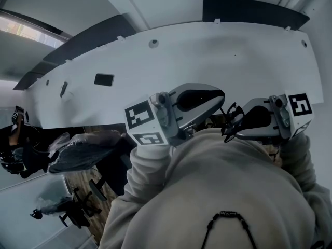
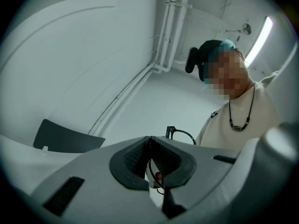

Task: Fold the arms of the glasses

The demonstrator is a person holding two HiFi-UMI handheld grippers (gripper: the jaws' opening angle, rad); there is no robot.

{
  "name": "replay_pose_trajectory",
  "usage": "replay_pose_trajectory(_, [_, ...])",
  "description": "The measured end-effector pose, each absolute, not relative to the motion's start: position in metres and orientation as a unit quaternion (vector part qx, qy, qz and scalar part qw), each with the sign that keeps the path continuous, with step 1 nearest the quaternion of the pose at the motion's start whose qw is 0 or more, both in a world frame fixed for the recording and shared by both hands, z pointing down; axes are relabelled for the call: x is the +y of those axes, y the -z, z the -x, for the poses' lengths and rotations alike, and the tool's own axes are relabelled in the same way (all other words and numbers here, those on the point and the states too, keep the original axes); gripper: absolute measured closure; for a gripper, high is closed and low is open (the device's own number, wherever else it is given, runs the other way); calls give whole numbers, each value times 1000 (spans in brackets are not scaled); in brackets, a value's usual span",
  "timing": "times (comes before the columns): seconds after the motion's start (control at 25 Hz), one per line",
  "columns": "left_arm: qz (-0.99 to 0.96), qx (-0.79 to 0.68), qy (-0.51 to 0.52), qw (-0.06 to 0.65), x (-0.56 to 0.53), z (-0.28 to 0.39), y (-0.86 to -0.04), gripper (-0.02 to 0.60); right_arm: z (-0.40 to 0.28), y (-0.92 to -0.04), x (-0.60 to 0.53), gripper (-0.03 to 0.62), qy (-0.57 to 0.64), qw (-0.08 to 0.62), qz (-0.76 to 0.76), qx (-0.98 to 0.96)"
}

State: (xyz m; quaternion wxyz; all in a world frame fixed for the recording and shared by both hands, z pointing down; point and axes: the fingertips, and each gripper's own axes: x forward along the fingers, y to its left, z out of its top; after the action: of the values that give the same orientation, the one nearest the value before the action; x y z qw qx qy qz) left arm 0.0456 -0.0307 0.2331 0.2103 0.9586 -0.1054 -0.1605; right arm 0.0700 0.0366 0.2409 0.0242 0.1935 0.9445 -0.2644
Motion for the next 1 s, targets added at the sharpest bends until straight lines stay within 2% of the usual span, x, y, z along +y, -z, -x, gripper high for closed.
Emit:
replay_pose_trajectory(0.4, [-954, -74, 187, 224, -23, -56, -220, 574, -71, -247, 37, 543, 264, 9, -191, 945])
replay_pose_trajectory(0.8, [-928, -29, 240, 283, -22, -56, -216, 572, -69, -250, 32, 543, 241, -3, -172, 955])
replay_pose_trajectory(1.0, [-915, -66, 266, 295, -35, -51, -224, 535, -70, -252, 27, 543, 230, -10, -162, 959])
